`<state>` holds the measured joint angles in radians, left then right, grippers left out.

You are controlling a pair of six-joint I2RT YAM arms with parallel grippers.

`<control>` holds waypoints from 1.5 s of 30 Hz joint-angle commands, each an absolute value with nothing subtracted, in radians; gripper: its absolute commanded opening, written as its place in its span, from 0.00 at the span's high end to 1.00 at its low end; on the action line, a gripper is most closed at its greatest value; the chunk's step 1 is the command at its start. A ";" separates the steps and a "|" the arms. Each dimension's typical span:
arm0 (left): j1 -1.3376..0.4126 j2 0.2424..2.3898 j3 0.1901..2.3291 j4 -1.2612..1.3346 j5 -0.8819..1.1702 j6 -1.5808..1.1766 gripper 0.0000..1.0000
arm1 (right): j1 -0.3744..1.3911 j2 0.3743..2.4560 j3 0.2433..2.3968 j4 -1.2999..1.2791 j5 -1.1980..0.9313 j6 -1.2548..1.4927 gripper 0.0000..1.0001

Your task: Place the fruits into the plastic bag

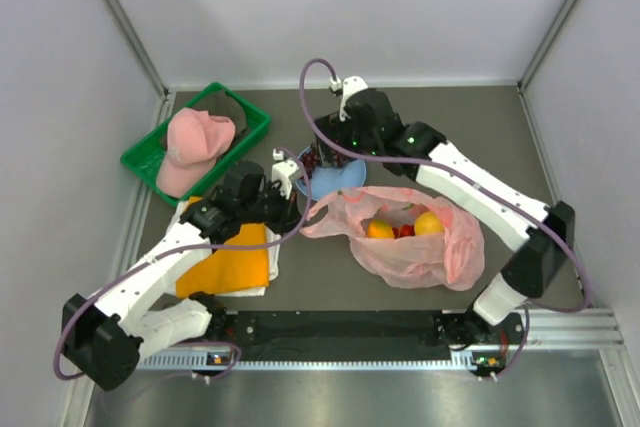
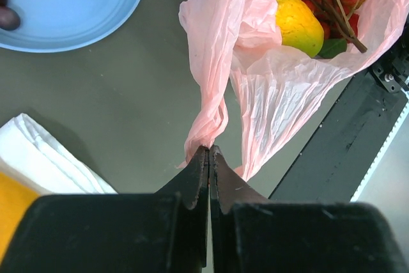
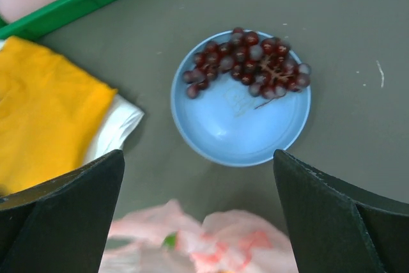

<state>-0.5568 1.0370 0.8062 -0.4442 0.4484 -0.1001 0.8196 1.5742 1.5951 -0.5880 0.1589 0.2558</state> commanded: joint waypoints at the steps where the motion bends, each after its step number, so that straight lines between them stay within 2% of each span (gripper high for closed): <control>1: -0.554 1.003 0.796 -0.443 0.433 -0.089 1.00 | 0.729 1.681 1.673 -0.566 0.114 0.281 0.01; 12: -0.554 1.022 0.807 -0.449 0.446 -0.078 1.00 | 0.698 2.123 2.098 -0.776 0.118 0.221 0.01; 25: -0.554 1.000 0.802 -0.445 0.466 -0.083 1.00 | 0.693 2.322 2.221 -0.834 0.146 0.225 0.01; 39: -0.552 0.996 0.802 -0.440 0.479 -0.084 1.00 | 0.664 2.444 2.283 -0.861 0.103 0.250 0.02; 42: -0.554 0.993 0.801 -0.442 0.479 -0.084 1.00 | 0.663 2.445 2.278 -0.853 0.110 0.250 0.06; 43: -0.554 0.991 0.802 -0.443 0.479 -0.084 1.00 | 0.663 2.445 2.276 -0.850 0.110 0.250 0.12; 45: -0.552 0.979 0.799 -0.440 0.477 -0.084 1.00 | 0.663 2.448 2.276 -0.851 0.106 0.253 0.19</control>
<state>-0.5568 1.0172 0.7979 -0.4568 0.4564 -0.0971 0.6697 2.4306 2.2353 -0.8497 0.1116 0.2432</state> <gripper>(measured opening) 0.010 0.861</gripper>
